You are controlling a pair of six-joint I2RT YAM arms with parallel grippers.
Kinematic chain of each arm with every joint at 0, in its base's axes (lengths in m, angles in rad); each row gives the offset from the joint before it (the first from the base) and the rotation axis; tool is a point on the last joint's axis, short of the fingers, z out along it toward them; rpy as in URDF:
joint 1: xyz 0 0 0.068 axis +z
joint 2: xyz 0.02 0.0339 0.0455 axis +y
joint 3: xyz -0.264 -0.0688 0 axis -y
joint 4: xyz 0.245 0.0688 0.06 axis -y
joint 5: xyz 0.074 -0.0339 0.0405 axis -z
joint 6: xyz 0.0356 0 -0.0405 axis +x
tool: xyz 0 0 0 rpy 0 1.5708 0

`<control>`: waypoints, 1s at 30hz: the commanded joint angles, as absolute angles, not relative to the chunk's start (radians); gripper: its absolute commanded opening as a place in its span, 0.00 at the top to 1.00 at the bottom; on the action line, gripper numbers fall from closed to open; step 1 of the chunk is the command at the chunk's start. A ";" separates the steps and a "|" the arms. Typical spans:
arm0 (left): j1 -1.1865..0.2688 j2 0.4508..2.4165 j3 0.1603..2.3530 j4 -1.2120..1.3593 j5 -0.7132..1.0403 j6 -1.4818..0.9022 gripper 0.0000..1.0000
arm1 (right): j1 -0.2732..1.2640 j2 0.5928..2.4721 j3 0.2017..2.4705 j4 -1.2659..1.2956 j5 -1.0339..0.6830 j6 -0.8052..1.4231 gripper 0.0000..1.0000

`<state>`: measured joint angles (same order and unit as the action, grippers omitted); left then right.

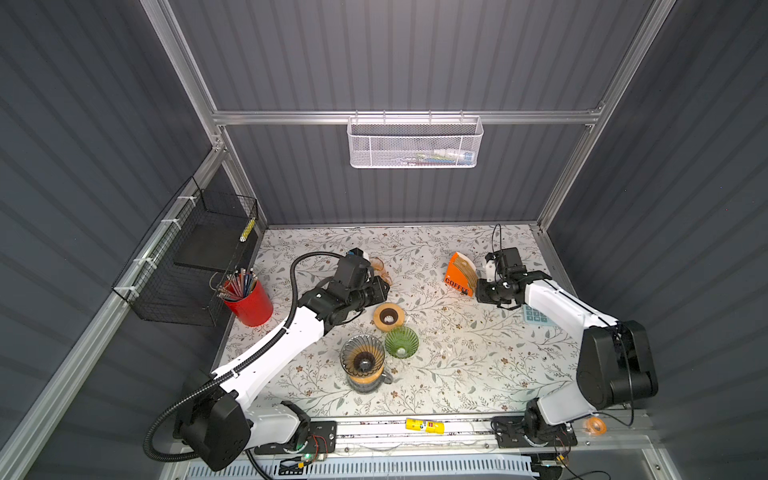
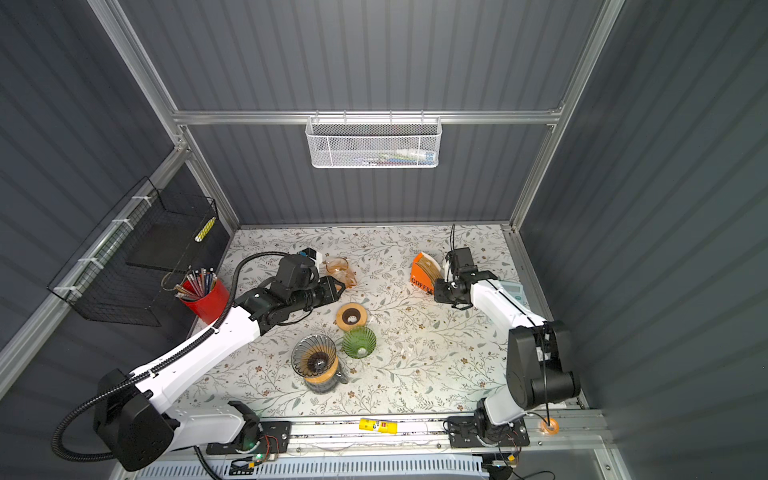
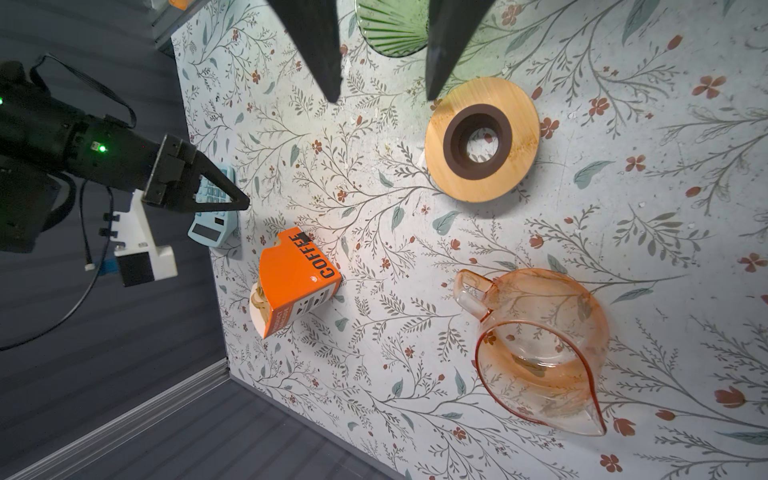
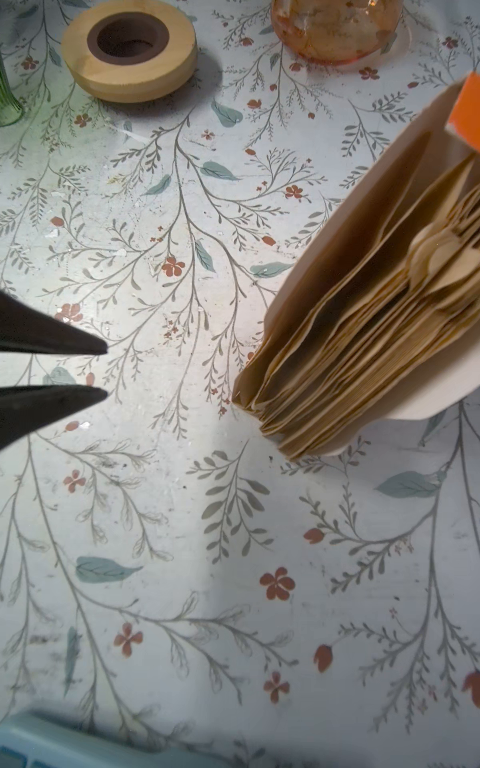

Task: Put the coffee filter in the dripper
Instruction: 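Move the right gripper to the paper filters in the orange COFFEE box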

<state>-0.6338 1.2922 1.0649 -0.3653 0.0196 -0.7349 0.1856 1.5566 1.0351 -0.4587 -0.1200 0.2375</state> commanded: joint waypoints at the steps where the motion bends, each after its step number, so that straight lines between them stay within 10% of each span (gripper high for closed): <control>1: -0.637 1.296 1.078 -0.362 0.009 -0.720 0.65 | 0.176 1.590 1.077 -0.455 -0.102 0.222 0.82; 30: -0.634 1.382 1.110 -0.365 -0.006 -0.718 0.65 | 0.158 1.792 1.222 -0.468 -0.082 0.197 0.81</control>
